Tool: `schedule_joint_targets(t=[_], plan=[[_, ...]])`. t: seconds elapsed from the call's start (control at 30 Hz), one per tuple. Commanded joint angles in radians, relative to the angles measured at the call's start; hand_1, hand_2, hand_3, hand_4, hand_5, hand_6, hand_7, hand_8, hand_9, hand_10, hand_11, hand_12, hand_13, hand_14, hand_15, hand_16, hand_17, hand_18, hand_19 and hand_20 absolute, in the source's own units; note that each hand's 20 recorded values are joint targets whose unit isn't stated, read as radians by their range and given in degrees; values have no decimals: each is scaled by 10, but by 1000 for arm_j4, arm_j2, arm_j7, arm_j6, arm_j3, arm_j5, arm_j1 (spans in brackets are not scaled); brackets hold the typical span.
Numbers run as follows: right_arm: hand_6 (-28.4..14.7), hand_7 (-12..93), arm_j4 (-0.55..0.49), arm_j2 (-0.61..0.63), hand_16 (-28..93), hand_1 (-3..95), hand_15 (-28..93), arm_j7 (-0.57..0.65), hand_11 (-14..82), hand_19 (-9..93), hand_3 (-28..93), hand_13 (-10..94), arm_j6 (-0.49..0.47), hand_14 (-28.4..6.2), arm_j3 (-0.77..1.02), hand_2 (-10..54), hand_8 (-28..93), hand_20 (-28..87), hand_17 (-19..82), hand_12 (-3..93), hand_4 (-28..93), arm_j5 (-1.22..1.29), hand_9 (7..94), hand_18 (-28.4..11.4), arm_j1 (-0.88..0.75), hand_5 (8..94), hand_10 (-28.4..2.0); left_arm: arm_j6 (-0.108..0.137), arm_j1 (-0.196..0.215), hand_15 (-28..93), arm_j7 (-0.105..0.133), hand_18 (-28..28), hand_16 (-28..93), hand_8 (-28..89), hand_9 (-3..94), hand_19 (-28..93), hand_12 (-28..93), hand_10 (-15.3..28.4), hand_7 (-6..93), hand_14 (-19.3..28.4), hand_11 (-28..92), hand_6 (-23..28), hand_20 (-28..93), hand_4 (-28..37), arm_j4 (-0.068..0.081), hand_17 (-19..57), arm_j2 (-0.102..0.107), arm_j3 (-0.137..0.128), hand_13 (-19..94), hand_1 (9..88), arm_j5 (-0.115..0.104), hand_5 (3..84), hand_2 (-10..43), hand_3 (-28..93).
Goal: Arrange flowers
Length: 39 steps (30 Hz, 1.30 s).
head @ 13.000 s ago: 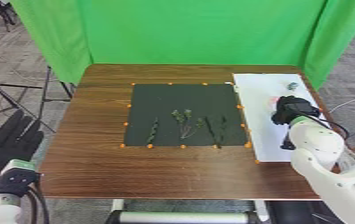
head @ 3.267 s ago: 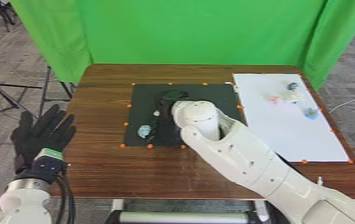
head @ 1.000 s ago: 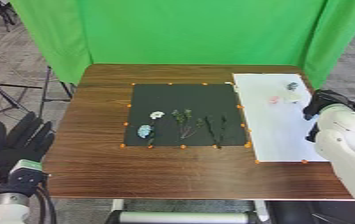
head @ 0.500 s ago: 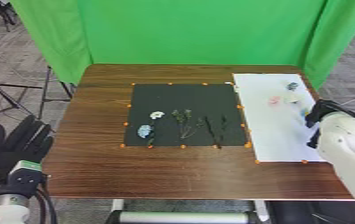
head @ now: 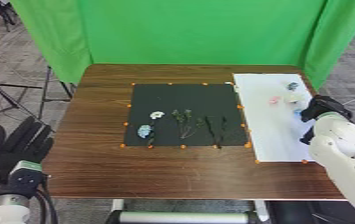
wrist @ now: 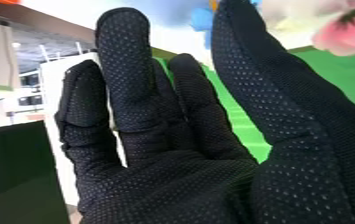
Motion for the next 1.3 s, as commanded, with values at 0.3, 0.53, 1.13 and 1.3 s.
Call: schedule_joint_targets(t=[0.3, 0.53, 1.13, 1.3], plan=[[-59, 152, 22, -6, 276, 493, 559, -47, 138, 827, 774, 638, -104, -99, -26, -95, -137, 337, 321, 69, -283, 21, 439, -229, 53, 451, -127, 5, 7, 364, -3, 103, -106, -116, 310, 263, 75, 133, 189, 138, 234, 78, 67, -283, -6, -55, -9, 2, 213, 238, -4, 371, 121, 716], [-41, 166, 29, -9, 279, 504, 530, -50, 139, 821, 764, 648, -76, -93, -43, -95, -143, 341, 316, 81, -283, 8, 497, -228, 45, 486, -117, 5, 16, 367, 5, 103, -105, -116, 309, 261, 75, 133, 189, 138, 234, 78, 67, -283, -10, -54, -6, -1, 212, 238, -6, 371, 121, 716], [0, 278, -197, -24, 279, 556, 549, -1, 165, 829, 682, 751, 40, -82, 6, -47, 20, 394, 352, 284, -283, -56, 854, -231, -90, 763, -92, -17, -15, 366, -21, 104, -106, -116, 310, 265, 75, 133, 188, 138, 235, 78, 68, -283, 6, -56, 1, -7, 214, 238, 7, 372, 122, 715], [-5, 270, -336, -48, 281, 561, 548, -107, 155, 837, 691, 755, 27, -81, -51, -52, 32, 393, 359, 287, -283, -130, 859, -232, -56, 771, -98, -12, -5, 364, -20, 104, -105, -115, 310, 263, 74, 132, 188, 137, 233, 77, 67, -283, 2, -55, -1, -17, 214, 237, 1, 370, 121, 716]])
